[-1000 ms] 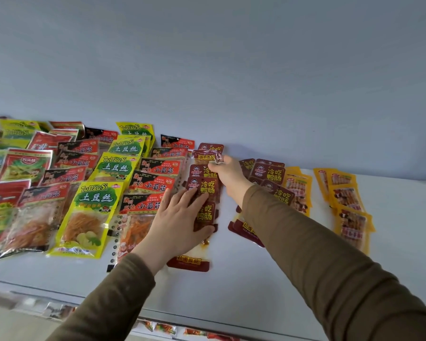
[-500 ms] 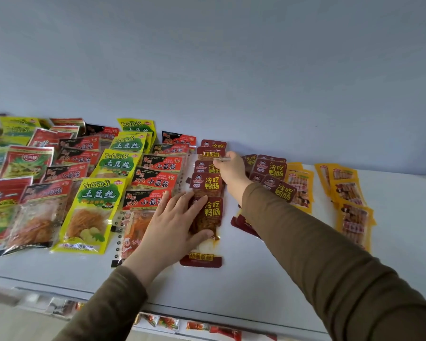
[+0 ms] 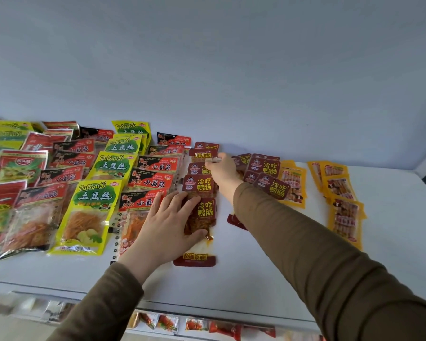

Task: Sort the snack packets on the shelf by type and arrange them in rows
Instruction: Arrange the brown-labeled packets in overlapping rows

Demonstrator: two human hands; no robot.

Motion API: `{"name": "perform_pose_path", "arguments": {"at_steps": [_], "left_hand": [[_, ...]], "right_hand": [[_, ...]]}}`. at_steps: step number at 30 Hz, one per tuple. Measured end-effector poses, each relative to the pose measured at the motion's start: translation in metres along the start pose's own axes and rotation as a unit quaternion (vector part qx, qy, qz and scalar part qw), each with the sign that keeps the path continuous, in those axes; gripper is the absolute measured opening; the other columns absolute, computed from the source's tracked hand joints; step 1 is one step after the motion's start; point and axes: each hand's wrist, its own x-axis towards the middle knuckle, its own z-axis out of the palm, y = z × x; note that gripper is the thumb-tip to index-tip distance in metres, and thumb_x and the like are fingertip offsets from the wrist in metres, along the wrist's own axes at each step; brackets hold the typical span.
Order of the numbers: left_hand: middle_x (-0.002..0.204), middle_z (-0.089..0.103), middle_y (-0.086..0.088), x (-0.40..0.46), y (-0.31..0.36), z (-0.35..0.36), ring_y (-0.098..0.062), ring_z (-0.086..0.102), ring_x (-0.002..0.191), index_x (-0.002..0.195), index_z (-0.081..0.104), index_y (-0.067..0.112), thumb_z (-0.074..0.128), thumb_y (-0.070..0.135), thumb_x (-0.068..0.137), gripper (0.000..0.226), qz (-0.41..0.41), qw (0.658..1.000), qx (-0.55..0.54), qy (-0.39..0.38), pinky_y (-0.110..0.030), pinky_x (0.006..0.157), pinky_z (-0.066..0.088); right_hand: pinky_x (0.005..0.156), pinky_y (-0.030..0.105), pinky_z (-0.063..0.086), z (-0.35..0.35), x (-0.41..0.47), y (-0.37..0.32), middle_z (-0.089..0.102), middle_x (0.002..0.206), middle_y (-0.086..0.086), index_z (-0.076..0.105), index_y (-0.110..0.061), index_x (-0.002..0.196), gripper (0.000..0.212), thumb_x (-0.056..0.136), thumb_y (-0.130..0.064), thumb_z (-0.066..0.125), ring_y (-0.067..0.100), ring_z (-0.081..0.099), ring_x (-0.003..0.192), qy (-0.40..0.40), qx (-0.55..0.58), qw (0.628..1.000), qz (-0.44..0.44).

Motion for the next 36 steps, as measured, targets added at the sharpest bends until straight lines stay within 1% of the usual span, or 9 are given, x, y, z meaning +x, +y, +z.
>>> {"name": "perform_pose_path", "arguments": {"at_steps": [4, 7, 9, 11, 14, 18, 21, 28, 36], "left_hand": [[0.172, 0.003, 0.005, -0.001, -0.004, -0.001, -0.023, -0.007, 0.159, 0.159, 0.002, 0.047, 0.022, 0.086, 0.089, 0.082, 0.005, 1.000, -0.028, 0.009, -0.051, 0.127, -0.010], [0.173, -0.004, 0.004, -0.002, -0.005, 0.000, -0.023, -0.014, 0.159, 0.160, -0.004, 0.049, 0.020, 0.086, 0.088, 0.084, 0.022, 1.000, -0.002, -0.009, -0.051, 0.125, -0.016], [0.173, -0.008, 0.004, -0.001, -0.006, -0.001, -0.024, -0.019, 0.157, 0.159, -0.008, 0.050, 0.021, 0.086, 0.088, 0.085, 0.019, 0.999, 0.011, -0.034, -0.052, 0.123, -0.019], [0.172, -0.015, 0.002, 0.001, -0.005, -0.005, -0.025, -0.026, 0.155, 0.160, -0.011, 0.048, 0.020, 0.087, 0.087, 0.088, 0.019, 0.999, 0.011, -0.034, -0.050, 0.122, -0.021], [0.170, -0.020, 0.004, 0.004, 0.001, -0.016, -0.023, -0.028, 0.154, 0.161, -0.008, 0.045, 0.015, 0.088, 0.085, 0.090, 0.032, 0.999, -0.027, 0.021, -0.046, 0.121, -0.021], [0.172, -0.008, 0.006, 0.023, 0.021, -0.028, -0.022, -0.017, 0.158, 0.163, 0.007, 0.039, 0.041, 0.069, 0.096, 0.081, 0.052, 0.991, -0.094, 0.078, -0.041, 0.120, -0.008], [0.172, 0.000, 0.005, 0.042, 0.047, -0.031, -0.023, -0.006, 0.159, 0.162, 0.012, 0.034, 0.052, 0.052, 0.100, 0.076, 0.068, 0.980, -0.167, 0.081, -0.037, 0.120, 0.000], [0.173, 0.008, 0.001, 0.101, 0.109, -0.028, -0.026, 0.005, 0.159, 0.163, 0.019, 0.025, 0.044, 0.044, 0.107, 0.065, 0.129, 0.979, -0.155, 0.031, -0.045, 0.126, 0.011], [0.172, 0.010, 0.006, 0.121, 0.143, 0.003, -0.019, 0.004, 0.159, 0.164, 0.009, 0.036, 0.027, 0.054, 0.107, 0.062, 0.026, 0.996, -0.081, -0.015, -0.061, 0.126, 0.002]], "right_hand": [[0.107, 0.045, 0.050, -0.008, -0.009, -0.009, 0.043, 0.157, 0.011, 0.026, -0.012, 0.159, 0.068, 0.101, -0.023, 0.059, 0.029, 0.053, 0.135, -0.027, -0.054, 0.998, -0.033], [0.062, 0.011, 0.054, -0.010, -0.024, -0.006, 0.052, 0.148, 0.007, 0.029, -0.019, 0.160, 0.062, 0.103, -0.028, 0.054, 0.011, 0.067, 0.089, -0.084, -0.110, 0.989, -0.056], [0.045, 0.008, 0.043, -0.011, -0.035, -0.007, 0.047, 0.153, 0.004, 0.031, -0.022, 0.159, 0.060, 0.104, -0.030, 0.053, 0.004, 0.062, 0.077, -0.104, -0.144, 0.981, -0.073], [0.073, 0.012, 0.053, -0.016, -0.047, -0.012, 0.037, 0.162, 0.003, 0.033, -0.023, 0.159, 0.059, 0.104, -0.031, 0.053, 0.010, 0.066, 0.104, -0.088, -0.168, 0.975, -0.113], [0.118, 0.034, 0.031, -0.043, -0.060, -0.019, 0.036, 0.163, 0.003, 0.049, -0.022, 0.149, 0.046, 0.104, -0.027, 0.055, 0.018, 0.035, 0.148, -0.030, -0.166, 0.967, -0.190], [0.089, 0.008, 0.041, -0.113, -0.062, -0.011, 0.061, 0.136, -0.009, 0.063, -0.023, 0.131, 0.029, 0.103, -0.021, 0.054, 0.006, 0.056, 0.122, 0.082, -0.162, 0.961, -0.210], [0.085, 0.014, 0.043, -0.165, -0.053, 0.003, 0.063, 0.135, -0.007, 0.063, -0.024, 0.129, 0.027, 0.104, -0.019, 0.053, 0.009, 0.060, 0.116, 0.115, -0.205, 0.960, -0.152], [0.088, 0.032, 0.045, -0.211, -0.013, 0.028, 0.049, 0.151, 0.005, 0.050, -0.024, 0.146, 0.049, 0.099, -0.022, 0.063, 0.025, 0.053, 0.127, 0.005, -0.282, 0.959, -0.014], [0.108, 0.041, 0.035, -0.207, 0.013, 0.027, 0.049, 0.149, 0.004, 0.058, -0.036, 0.136, 0.047, 0.089, -0.040, 0.060, 0.031, 0.037, 0.142, -0.131, -0.429, 0.889, -0.091]]}}
